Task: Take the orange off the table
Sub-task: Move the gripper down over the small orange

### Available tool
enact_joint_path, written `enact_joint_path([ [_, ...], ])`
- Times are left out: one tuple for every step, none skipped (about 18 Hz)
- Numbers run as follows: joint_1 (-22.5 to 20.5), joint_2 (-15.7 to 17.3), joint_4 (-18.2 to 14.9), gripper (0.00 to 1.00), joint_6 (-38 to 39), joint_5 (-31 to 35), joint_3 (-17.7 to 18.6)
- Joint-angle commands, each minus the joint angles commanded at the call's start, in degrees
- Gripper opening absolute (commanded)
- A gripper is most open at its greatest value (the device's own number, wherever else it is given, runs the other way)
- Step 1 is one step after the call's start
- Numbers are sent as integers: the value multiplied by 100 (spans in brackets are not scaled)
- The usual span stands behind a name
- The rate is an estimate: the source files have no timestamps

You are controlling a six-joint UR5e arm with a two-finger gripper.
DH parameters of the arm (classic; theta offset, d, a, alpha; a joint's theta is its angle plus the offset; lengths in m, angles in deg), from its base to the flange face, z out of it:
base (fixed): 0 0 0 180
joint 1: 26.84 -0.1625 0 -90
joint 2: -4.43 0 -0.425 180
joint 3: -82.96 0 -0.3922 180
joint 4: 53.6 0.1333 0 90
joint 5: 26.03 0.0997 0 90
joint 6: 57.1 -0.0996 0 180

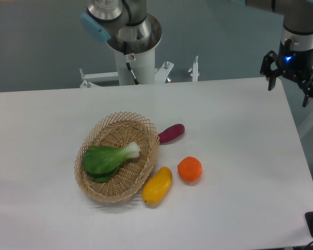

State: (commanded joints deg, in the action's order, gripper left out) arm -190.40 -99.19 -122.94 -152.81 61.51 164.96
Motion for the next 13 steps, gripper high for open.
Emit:
enact_joint_path([
  [17, 0, 9, 100, 0, 9, 17],
  [35, 0, 26, 100, -9, 26, 44],
  [53, 0, 9, 100, 9, 18, 44],
  [61, 0, 9, 100, 9, 26, 61],
  [62, 0, 9, 100, 9, 0, 70],
  [88, 0, 9, 100, 44, 0, 70],
  [131, 0, 9, 100, 157, 0, 88],
  [210, 0, 9, 100, 489, -35, 105],
  [289, -26, 9, 100, 910, -122, 123],
  [351, -35, 9, 100, 1184, -167, 149],
  [447, -70, 17, 100, 1482, -210, 158],
  [500, -79, 18, 100, 1607, -211, 202],
  [562, -88, 70, 100, 1765, -228, 289],
])
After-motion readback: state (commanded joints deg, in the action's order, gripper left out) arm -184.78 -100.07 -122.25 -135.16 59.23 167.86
